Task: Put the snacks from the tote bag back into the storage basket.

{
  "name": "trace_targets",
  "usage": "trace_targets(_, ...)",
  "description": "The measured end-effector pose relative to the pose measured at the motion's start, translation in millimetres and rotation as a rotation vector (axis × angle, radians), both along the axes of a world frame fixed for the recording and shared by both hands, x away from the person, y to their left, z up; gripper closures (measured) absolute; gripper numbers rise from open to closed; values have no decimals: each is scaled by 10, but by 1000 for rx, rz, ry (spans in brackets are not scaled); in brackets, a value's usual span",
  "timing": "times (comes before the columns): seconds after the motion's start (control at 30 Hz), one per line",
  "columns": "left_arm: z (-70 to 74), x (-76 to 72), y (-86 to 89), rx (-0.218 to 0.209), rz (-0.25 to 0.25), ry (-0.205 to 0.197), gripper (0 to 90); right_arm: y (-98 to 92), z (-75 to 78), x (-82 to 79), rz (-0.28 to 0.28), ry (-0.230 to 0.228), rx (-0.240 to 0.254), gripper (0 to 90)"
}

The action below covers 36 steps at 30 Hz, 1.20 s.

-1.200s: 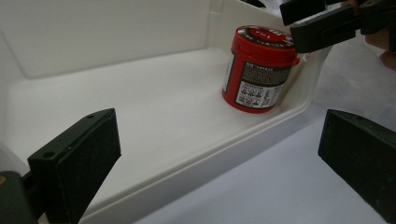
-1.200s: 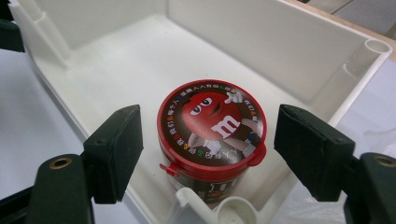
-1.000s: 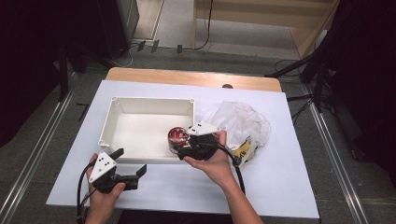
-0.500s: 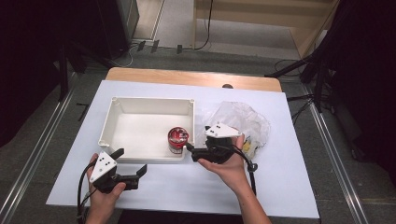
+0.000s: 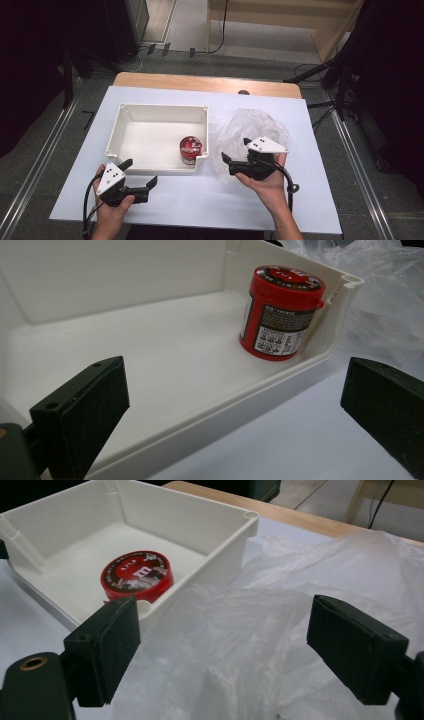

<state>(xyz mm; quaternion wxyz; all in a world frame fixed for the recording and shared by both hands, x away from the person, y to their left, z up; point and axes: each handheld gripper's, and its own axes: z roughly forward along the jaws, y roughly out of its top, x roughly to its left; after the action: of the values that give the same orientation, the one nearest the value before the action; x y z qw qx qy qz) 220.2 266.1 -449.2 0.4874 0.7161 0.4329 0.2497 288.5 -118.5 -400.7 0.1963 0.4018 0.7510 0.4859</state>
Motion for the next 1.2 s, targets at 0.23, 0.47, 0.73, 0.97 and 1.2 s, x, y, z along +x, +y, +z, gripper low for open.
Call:
trace_targets(0.23, -6, 0, -10, 0, 3, -1, 0, -248, -55, -65, -47, 4, 9, 144)
trace_targets(0.47, -8, -1, -11, -2, 7, 0, 0, -450, -97, -122, -83, 12, 23, 144)
trace_targets(0.73, -8, -5, -14, 0, 7, 1, 0, -647, -148, -173, -117, 17, 31, 144)
trace_targets(0.97, -3, -4, -1, 1, 10, -2, 0, -807, -162, -216, -154, 17, 39, 144)
trace_targets(1.2, -1, -5, 10, -2, 12, 0, 0, -1016, -235, -261, -199, 30, 32, 144)
